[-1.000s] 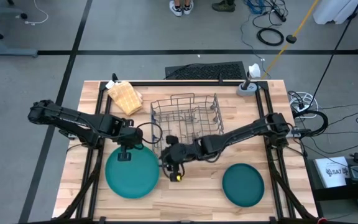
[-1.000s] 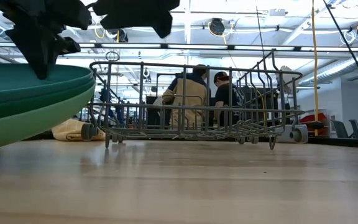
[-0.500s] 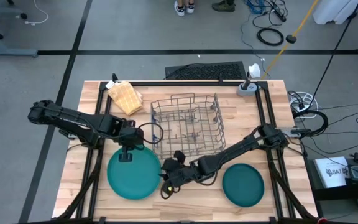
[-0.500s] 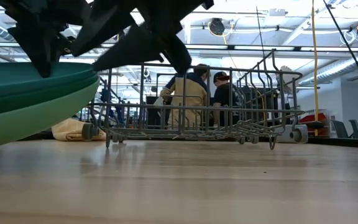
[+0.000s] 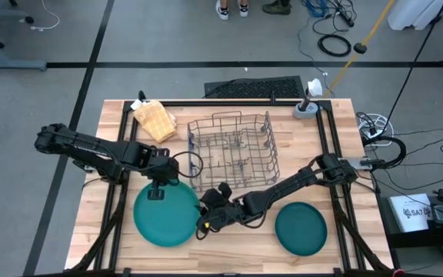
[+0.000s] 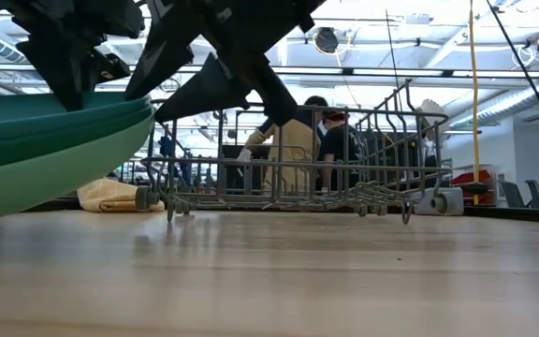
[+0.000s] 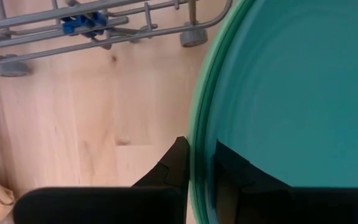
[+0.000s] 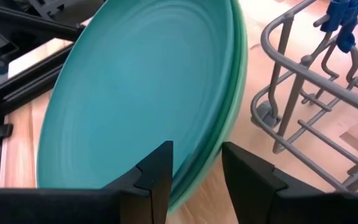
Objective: Sort dishes
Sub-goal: Put the blue plate into the dishwasher rack
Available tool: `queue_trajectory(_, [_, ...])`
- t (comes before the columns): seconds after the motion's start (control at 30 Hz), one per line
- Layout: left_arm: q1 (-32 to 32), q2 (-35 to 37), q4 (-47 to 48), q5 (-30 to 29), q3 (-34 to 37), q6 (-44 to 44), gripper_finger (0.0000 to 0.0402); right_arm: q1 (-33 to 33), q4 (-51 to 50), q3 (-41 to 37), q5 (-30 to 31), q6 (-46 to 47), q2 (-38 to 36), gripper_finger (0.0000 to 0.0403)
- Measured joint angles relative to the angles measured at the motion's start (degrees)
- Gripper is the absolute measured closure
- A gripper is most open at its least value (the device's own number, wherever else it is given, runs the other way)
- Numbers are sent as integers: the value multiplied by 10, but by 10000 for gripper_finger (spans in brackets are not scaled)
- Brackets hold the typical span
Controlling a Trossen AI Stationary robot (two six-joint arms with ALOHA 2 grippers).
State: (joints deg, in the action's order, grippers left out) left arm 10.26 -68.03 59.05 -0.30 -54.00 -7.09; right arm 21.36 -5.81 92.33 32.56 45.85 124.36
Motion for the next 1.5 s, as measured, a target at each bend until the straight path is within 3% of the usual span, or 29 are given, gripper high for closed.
queue_trajectory(0.13, [0, 0, 0, 0, 0, 0, 357, -2, 2, 0, -1, 0, 0, 286])
queue_trajectory(0.67, [0, 0, -13, 7, 0, 4, 356, -3, 10, 0, -40, -19, 0, 400])
queue_trajectory(1.17, [0, 0, -24, 31, -1, -3, 309, 12, 15, 0, -54, -25, 0, 402])
queue_trajectory(1.37, [0, 0, -46, 36, -1, -16, 327, 21, 14, 0, -54, -17, 0, 401])
queue_trajectory(1.5, [0, 0, -52, 37, -1, -15, 344, 22, 15, 0, -49, -48, 1, 367])
